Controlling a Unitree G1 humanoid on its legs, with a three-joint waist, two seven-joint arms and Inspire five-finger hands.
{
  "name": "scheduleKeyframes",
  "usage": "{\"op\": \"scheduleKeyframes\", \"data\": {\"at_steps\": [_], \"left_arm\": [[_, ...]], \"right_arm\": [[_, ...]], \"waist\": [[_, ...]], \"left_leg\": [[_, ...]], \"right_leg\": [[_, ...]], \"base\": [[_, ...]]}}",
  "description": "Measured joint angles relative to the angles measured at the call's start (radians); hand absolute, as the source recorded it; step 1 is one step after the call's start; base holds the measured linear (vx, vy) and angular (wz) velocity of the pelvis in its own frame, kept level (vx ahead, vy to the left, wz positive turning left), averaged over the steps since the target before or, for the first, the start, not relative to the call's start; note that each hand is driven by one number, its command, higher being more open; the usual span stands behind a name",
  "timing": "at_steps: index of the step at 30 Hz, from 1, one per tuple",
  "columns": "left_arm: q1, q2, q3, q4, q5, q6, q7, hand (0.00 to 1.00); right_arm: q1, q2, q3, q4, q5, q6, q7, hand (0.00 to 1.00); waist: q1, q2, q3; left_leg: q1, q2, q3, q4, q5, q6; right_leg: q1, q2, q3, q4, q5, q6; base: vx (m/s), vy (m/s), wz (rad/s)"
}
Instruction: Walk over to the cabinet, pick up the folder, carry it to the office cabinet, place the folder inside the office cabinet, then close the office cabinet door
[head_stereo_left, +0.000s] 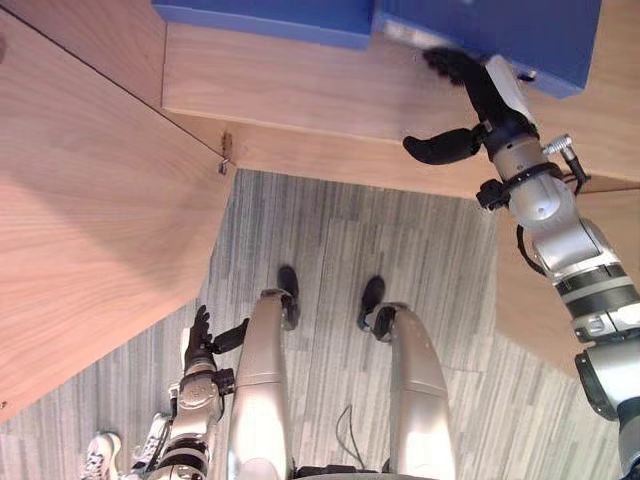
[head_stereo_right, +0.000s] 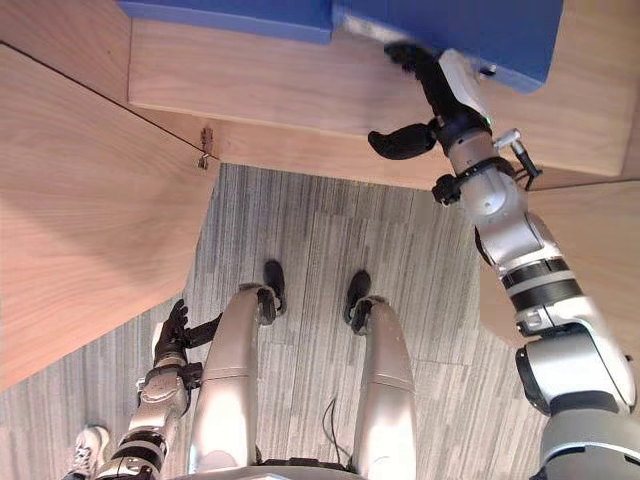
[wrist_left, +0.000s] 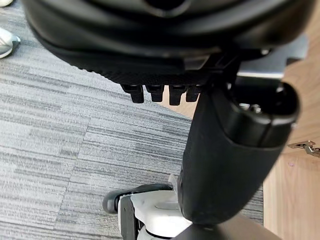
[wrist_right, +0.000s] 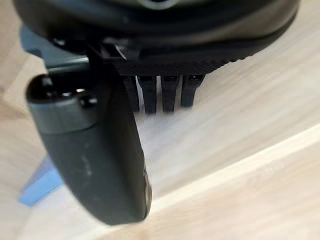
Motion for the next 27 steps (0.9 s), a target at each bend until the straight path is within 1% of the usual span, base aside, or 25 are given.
{"op": "scheduleKeyframes", "data": {"at_steps": [1, 2, 3, 5, 7, 9, 12, 14, 16, 22, 23, 26, 27], "left_arm": [[0.000, 0.004, 0.000, 0.008, 0.000, 0.000, -0.010, 1.00], [0.000, 0.004, 0.000, 0.009, 0.000, 0.000, -0.013, 1.00], [0.000, 0.004, -0.001, 0.009, 0.000, -0.001, -0.019, 1.00], [-0.001, 0.004, -0.001, 0.011, 0.000, 0.000, -0.030, 1.00], [-0.001, 0.005, -0.001, 0.013, 0.000, 0.000, -0.032, 1.00], [-0.001, 0.005, -0.001, 0.013, 0.000, 0.000, -0.032, 1.00], [-0.001, 0.006, 0.000, 0.014, 0.000, 0.001, -0.032, 1.00], [-0.001, 0.006, 0.000, 0.014, 0.000, 0.001, -0.032, 1.00], [-0.001, 0.005, 0.000, 0.013, 0.001, 0.001, -0.032, 1.00], [-0.001, 0.002, 0.003, 0.008, 0.001, 0.000, -0.026, 1.00], [-0.001, 0.001, 0.003, 0.006, 0.001, 0.000, -0.023, 1.00], [-0.004, -0.003, 0.003, 0.005, 0.001, 0.000, -0.012, 1.00], [-0.006, -0.006, 0.003, 0.005, 0.002, 0.000, -0.005, 1.00]], "right_arm": [[0.023, -0.002, -0.004, 0.001, 0.100, 0.000, 0.029, 0.00], [0.035, -0.001, -0.010, -0.001, 0.130, -0.001, 0.043, 0.00], [0.062, 0.003, -0.016, -0.007, 0.211, -0.001, 0.076, 0.00], [0.119, 0.037, -0.020, -0.034, 0.323, -0.003, 0.118, 0.00], [0.158, 0.063, -0.021, -0.085, 0.366, -0.003, 0.137, 0.00], [0.183, 0.088, -0.021, -0.118, 0.367, -0.003, 0.146, 0.00], [0.203, 0.144, -0.033, -0.169, 0.361, -0.004, 0.115, 0.00], [0.203, 0.172, -0.059, -0.194, 0.332, -0.007, 0.076, 0.00], [0.196, 0.202, -0.105, -0.213, 0.197, -0.016, 0.005, 0.00], [0.145, 0.241, -0.163, -0.211, -0.057, -0.015, -0.140, 0.00], [0.128, 0.250, -0.163, -0.202, -0.107, -0.007, -0.162, 0.00], [0.090, 0.270, -0.164, -0.177, -0.181, 0.007, -0.192, 0.00], [0.064, 0.275, -0.164, -0.155, -0.242, 0.026, -0.211, 0.00]], "waist": [[0.002, -0.006, -0.007], [0.003, -0.006, -0.008], [0.005, -0.006, -0.008], [0.006, -0.006, -0.008], [0.006, -0.006, -0.008], [0.006, -0.006, -0.008], [0.006, -0.006, -0.008], [0.007, -0.006, -0.008], [0.008, -0.006, -0.008], [0.008, -0.003, -0.006], [0.008, -0.001, -0.005], [0.009, 0.003, -0.003], [0.010, 0.007, -0.001]], "left_leg": [[0.003, 0.000, 0.008, -0.004, 0.000, 0.000], [0.004, 0.000, 0.008, -0.005, 0.001, 0.001], [0.004, 0.000, 0.008, -0.005, 0.001, 0.001], [0.005, 0.000, 0.009, -0.008, 0.001, 0.001], [0.008, 0.001, 0.011, -0.011, 0.001, 0.001], [0.010, 0.002, 0.011, -0.012, 0.001, 0.001], [0.011, 0.004, 0.013, -0.012, 0.001, 0.002], [0.011, 0.004, 0.013, -0.012, 0.002, 0.003], [0.010, 0.003, 0.013, -0.012, 0.002, 0.003], [-0.002, 0.001, 0.014, -0.014, 0.004, 0.005], [-0.004, 0.001, 0.014, -0.014, 0.004, 0.006], [-0.004, 0.000, 0.014, -0.015, 0.004, 0.006], [-0.005, -0.001, 0.014, -0.015, 0.004, 0.006]], "right_leg": [[0.003, -0.004, -0.003, -0.003, 0.000, 0.000], [0.005, -0.004, -0.004, -0.007, 0.000, 0.000], [0.009, -0.004, -0.007, -0.011, 0.000, 0.000], [0.012, -0.004, -0.009, -0.015, 0.000, 0.000], [0.012, -0.003, -0.008, -0.016, 0.000, 0.000], [0.012, -0.002, -0.007, -0.016, 0.000, 0.000], [0.011, 0.000, -0.006, -0.015, 0.000, 0.000], [0.011, -0.001, -0.006, -0.015, 0.000, 0.000], [0.011, -0.001, -0.006, -0.015, 0.000, 0.000], [-0.004, -0.002, -0.004, -0.012, 0.000, 0.000], [-0.006, -0.003, -0.004, -0.012, 0.000, 0.000], [-0.007, -0.004, -0.004, -0.012, 0.000, 0.001], [-0.007, -0.005, -0.004, -0.012, 0.000, 0.001]], "base": [[-0.01, -0.026, 0.06], [-0.01, -0.022, 0.04], [0.00, 0.000, 0.00], [-0.02, -0.036, 0.02], [-0.03, -0.044, -0.02], [-0.05, -0.058, -0.02], [-0.06, -0.057, -0.01], [-0.05, -0.045, 0.01], [-0.05, -0.045, 0.01], [-0.05, -0.048, 0.00], [-0.04, -0.047, 0.01], [-0.04, -0.040, 0.01], [0.00, 0.000, 0.00]]}}
